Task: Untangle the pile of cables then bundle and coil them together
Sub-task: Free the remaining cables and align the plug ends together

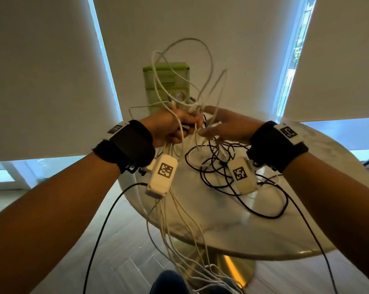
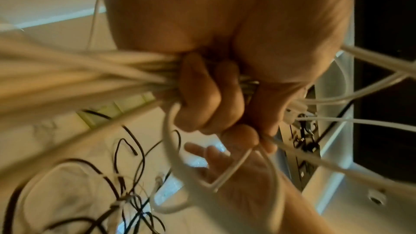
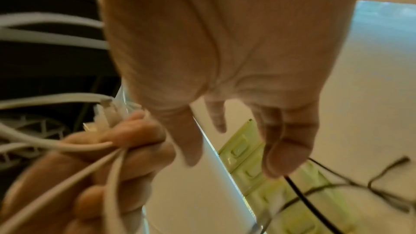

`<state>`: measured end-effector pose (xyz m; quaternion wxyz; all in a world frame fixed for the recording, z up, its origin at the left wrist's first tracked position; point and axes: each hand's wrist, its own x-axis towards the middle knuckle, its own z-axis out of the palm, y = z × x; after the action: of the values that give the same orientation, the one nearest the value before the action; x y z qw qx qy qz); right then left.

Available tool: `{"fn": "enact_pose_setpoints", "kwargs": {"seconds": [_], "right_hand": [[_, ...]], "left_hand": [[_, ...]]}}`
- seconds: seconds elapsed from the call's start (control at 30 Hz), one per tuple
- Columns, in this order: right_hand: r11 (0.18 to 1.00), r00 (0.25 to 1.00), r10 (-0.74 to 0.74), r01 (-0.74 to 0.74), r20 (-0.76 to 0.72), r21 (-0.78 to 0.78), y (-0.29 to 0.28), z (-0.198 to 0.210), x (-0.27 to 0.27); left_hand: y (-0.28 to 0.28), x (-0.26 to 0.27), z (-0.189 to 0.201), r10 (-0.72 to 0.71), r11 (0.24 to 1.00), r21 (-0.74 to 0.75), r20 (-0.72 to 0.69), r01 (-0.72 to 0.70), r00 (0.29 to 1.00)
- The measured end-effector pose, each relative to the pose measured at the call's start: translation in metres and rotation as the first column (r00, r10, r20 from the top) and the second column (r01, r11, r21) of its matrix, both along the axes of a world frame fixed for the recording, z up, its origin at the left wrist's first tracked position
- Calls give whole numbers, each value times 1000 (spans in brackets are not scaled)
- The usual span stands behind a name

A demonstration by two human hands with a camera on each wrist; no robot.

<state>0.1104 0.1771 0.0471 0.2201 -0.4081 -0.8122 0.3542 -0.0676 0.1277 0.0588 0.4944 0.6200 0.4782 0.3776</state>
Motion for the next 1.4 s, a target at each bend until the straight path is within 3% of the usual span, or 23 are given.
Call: {"fn": "enact_pose_setpoints", "kwargs": {"seconds": [0.07, 0.1, 0.17, 0.23, 0.3, 0.4, 0.47, 0.67, 0.73, 0.87, 1.0, 1.1, 1.2, 1.3, 1.33, 1.4], "right_hand": [[998, 991, -65, 67, -118, 10, -6, 5, 9], [994, 974, -92, 79, -205, -71, -12, 7, 16], [932, 924, -120, -22, -364, -362, -27, 10, 30], [858, 915, -64, -154, -399, -490, -47, 8, 43], [854, 955, 77, -211, -285, -475, -69, 3, 54], [857, 968, 228, -249, -101, -450, -98, -8, 66], [894, 983, 162, -182, -82, -409, -108, -20, 76], [942, 977, -10, -63, -215, -328, -135, -48, 85], [944, 989, -11, -38, -145, -327, -144, -55, 94], [892, 971, 168, -76, 171, -446, -157, -85, 132], [901, 977, 72, 24, 203, -433, -164, -105, 162], [925, 906, 59, 108, 419, -363, -172, -109, 173], [946, 837, -69, 228, 543, -231, -179, -119, 180], [918, 911, -290, 351, 293, -184, -182, -122, 189], [905, 923, -350, 378, 162, -198, -184, -122, 190], [893, 906, -418, 398, -61, -209, -187, -121, 188]], "left_hand": [[-16, 14, -5, -38, 999, -37, -139, 34, 990], [-26, 21, -8, -84, 996, -58, -208, 74, 974], [-45, 35, -17, -218, 976, -102, -344, 195, 913], [-58, 50, -24, -351, 935, -136, -476, 327, 806], [-65, 60, -29, -420, 902, -177, -571, 393, 706], [-70, 68, -35, -443, 892, -259, -671, 371, 595], [-73, 73, -37, -423, 899, -271, -739, 343, 525], [-80, 84, -33, -316, 941, -205, -820, 271, 477], [-83, 87, -33, -277, 949, -166, -844, 268, 459], [-85, 84, -29, -254, 959, -134, -792, 248, 555], [-88, 89, -15, -247, 959, -98, -750, 266, 613], [-93, 98, -8, -275, 952, -140, -787, 273, 553], [-99, 113, -11, -245, 941, -125, -893, 315, 377], [-104, 134, -20, -147, 939, -76, -971, 335, 190], [-105, 140, -22, -128, 936, -59, -976, 346, 178], [-106, 151, -26, -90, 934, 2, -966, 358, 241]]}}
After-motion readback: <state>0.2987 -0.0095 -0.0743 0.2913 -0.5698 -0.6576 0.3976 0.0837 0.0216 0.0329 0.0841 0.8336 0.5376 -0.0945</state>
